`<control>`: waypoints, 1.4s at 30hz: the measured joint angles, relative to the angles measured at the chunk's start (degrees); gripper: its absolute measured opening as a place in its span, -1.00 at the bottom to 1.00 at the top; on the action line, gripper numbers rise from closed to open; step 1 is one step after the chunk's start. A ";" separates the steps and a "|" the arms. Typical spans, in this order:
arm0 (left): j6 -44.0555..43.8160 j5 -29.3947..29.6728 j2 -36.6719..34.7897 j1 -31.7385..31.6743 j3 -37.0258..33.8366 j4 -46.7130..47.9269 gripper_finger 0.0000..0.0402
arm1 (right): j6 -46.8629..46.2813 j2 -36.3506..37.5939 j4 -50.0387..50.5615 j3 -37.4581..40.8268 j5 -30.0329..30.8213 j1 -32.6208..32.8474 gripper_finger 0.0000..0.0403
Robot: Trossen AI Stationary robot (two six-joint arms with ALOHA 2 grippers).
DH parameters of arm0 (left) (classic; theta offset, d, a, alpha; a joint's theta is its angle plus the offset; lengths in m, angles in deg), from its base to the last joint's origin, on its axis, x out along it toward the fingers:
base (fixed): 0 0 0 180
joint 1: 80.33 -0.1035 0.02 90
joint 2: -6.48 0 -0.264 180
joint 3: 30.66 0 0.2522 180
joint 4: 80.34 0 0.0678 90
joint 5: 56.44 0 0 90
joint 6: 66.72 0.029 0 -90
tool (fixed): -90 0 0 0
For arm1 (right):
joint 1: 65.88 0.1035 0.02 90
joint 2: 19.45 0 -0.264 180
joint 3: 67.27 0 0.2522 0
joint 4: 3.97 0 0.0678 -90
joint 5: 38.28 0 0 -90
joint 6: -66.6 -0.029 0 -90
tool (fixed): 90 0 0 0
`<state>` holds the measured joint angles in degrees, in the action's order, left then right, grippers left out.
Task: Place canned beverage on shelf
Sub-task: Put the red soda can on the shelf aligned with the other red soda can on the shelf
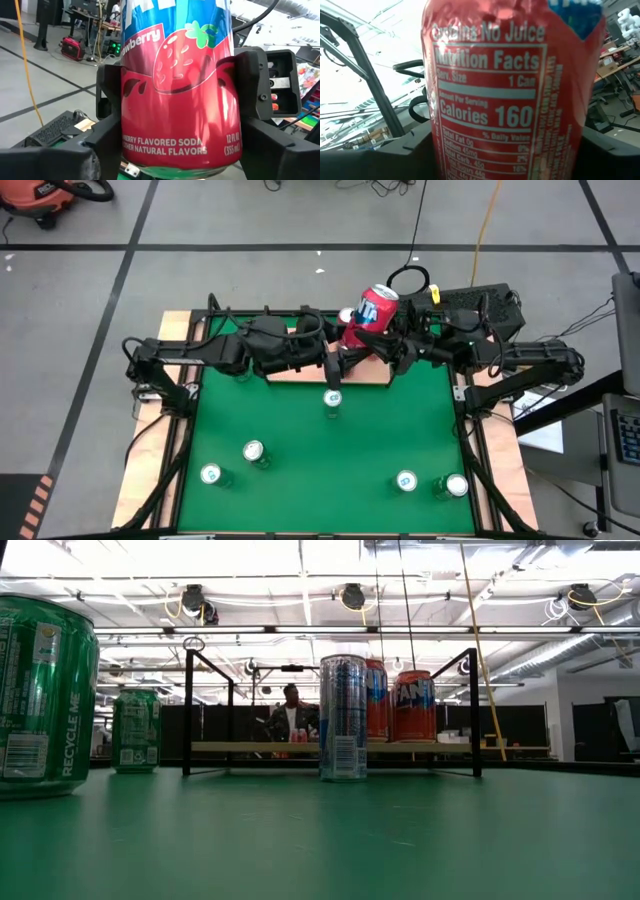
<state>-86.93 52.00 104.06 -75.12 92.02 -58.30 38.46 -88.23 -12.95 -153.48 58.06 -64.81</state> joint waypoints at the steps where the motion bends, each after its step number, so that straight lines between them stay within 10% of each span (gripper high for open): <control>1: 0.00 -0.27 0.00 -0.08 0.00 0.08 0.45 | 0.02 0.00 0.24 0.00 0.05 -0.03 0.45; 23: -0.90 -0.55 0.20 0.07 -0.07 -0.43 0.41 | -3.67 2.09 3.96 0.07 2.35 0.38 0.53; 42: 6.17 2.63 0.17 -0.06 -0.09 -0.59 0.41 | 0.35 7.56 29.60 -8.77 11.72 0.93 0.78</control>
<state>-80.76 54.63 104.23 -75.18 91.94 -58.89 38.81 -80.66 16.65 -162.25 69.78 -63.88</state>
